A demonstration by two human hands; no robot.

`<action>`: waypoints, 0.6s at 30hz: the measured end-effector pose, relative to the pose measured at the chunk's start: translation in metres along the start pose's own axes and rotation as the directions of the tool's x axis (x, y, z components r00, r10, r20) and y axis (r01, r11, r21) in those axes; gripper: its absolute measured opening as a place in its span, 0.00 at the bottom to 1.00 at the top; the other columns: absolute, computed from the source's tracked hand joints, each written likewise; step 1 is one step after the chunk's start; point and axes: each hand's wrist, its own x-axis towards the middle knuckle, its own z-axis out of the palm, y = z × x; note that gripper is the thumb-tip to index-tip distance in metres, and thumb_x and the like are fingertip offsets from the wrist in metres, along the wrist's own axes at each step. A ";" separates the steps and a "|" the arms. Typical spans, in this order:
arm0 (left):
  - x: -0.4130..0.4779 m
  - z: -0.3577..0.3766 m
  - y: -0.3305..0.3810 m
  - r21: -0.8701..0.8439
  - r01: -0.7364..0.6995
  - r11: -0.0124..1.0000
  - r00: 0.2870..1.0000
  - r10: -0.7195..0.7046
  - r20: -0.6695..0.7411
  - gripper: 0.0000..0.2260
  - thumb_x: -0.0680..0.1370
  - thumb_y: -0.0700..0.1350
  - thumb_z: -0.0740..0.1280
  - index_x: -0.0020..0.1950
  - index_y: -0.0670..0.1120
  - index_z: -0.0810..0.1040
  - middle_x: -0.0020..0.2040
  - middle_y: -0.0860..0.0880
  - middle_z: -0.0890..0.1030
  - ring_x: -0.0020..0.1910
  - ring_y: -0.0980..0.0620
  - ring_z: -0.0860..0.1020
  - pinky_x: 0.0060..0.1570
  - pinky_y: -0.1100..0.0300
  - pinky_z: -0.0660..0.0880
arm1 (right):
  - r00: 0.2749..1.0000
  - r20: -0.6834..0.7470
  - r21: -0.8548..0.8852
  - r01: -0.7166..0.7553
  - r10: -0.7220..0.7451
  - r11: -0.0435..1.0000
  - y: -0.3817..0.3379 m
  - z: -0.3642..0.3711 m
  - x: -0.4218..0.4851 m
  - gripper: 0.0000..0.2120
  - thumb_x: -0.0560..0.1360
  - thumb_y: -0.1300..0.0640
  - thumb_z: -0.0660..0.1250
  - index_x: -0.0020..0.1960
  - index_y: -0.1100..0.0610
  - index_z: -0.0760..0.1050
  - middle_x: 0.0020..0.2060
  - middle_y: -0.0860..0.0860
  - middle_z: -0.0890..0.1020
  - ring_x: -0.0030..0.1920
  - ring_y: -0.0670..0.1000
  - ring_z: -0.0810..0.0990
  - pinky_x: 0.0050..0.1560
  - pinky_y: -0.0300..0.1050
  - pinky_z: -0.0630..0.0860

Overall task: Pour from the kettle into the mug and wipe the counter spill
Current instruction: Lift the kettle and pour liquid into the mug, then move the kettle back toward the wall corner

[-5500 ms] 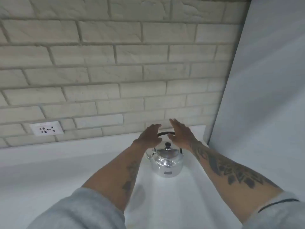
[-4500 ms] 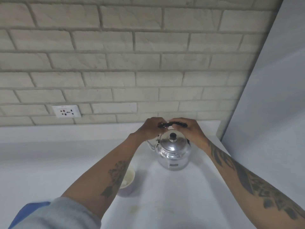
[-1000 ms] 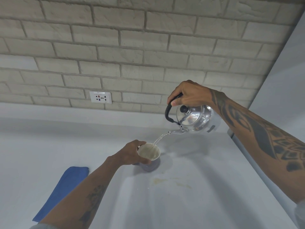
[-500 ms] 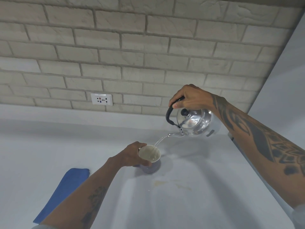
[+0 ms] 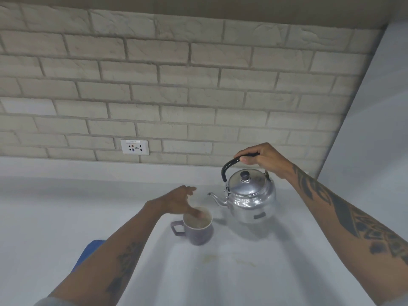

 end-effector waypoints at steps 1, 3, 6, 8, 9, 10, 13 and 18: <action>0.001 -0.011 0.012 -0.014 -0.028 1.000 1.000 0.028 -0.015 0.48 0.64 0.56 0.80 0.77 0.46 0.59 0.71 0.48 0.69 0.68 0.48 0.70 0.63 0.59 0.68 | 1.000 -0.014 0.035 -0.004 0.005 0.999 0.001 0.000 -0.002 0.10 0.74 0.64 0.72 0.54 0.58 0.84 0.50 0.51 0.86 0.51 0.44 0.82 0.49 0.28 0.76; 0.002 -0.033 0.041 -0.028 -0.087 0.996 0.995 0.085 -0.054 0.46 0.65 0.55 0.79 0.76 0.47 0.61 0.69 0.50 0.71 0.67 0.49 0.70 0.62 0.60 0.68 | 0.999 -0.043 0.101 -0.012 0.016 0.995 0.002 -0.001 -0.005 0.10 0.74 0.65 0.71 0.54 0.59 0.84 0.47 0.49 0.86 0.47 0.41 0.82 0.43 0.27 0.75; 0.010 -0.059 0.082 0.000 -0.185 0.983 0.975 0.183 -0.127 0.41 0.66 0.54 0.79 0.74 0.49 0.65 0.66 0.52 0.74 0.63 0.52 0.73 0.59 0.61 0.68 | 0.995 -0.086 0.150 -0.027 0.040 0.988 0.001 -0.002 -0.008 0.09 0.75 0.65 0.70 0.54 0.60 0.83 0.37 0.41 0.83 0.35 0.33 0.78 0.33 0.25 0.71; 0.016 -0.070 0.107 0.014 -0.236 0.972 0.959 0.235 -0.161 0.36 0.66 0.53 0.79 0.71 0.50 0.69 0.62 0.52 0.76 0.61 0.53 0.75 0.59 0.60 0.71 | 0.992 -0.113 0.162 -0.032 0.050 0.986 0.001 -0.005 -0.010 0.09 0.75 0.64 0.70 0.54 0.60 0.83 0.30 0.37 0.82 0.31 0.33 0.76 0.31 0.25 0.70; 0.019 -0.074 0.120 0.032 -0.257 0.966 0.952 0.259 -0.164 0.34 0.67 0.53 0.78 0.70 0.50 0.70 0.61 0.52 0.77 0.60 0.53 0.76 0.60 0.59 0.72 | 0.991 -0.123 0.164 -0.033 0.053 0.986 0.001 -0.006 -0.010 0.08 0.75 0.64 0.70 0.54 0.60 0.83 0.29 0.36 0.81 0.30 0.33 0.76 0.31 0.25 0.69; 0.022 -0.076 0.131 0.054 -0.270 0.961 0.948 0.275 -0.157 0.33 0.67 0.53 0.78 0.69 0.51 0.71 0.60 0.52 0.78 0.59 0.53 0.77 0.60 0.58 0.73 | 0.989 -0.134 0.170 -0.033 0.057 0.985 0.000 -0.007 -0.011 0.08 0.75 0.63 0.70 0.53 0.59 0.83 0.29 0.37 0.81 0.30 0.34 0.76 0.31 0.26 0.69; 0.030 -0.076 0.161 0.116 -0.283 0.952 0.949 0.296 -0.110 0.28 0.68 0.52 0.77 0.66 0.51 0.74 0.56 0.53 0.80 0.55 0.53 0.78 0.59 0.57 0.74 | 0.979 -0.186 0.205 -0.044 0.083 0.978 -0.001 -0.013 -0.011 0.07 0.74 0.61 0.71 0.52 0.59 0.83 0.33 0.41 0.80 0.32 0.39 0.74 0.33 0.30 0.67; 0.041 -0.067 0.191 0.243 -0.288 0.926 0.941 0.321 -0.106 0.15 0.71 0.47 0.74 0.56 0.47 0.79 0.50 0.49 0.82 0.49 0.48 0.81 0.45 0.58 0.76 | 0.964 -0.240 0.234 -0.060 0.118 0.970 -0.003 -0.025 -0.016 0.08 0.74 0.59 0.72 0.52 0.60 0.83 0.34 0.47 0.78 0.33 0.45 0.70 0.34 0.39 0.65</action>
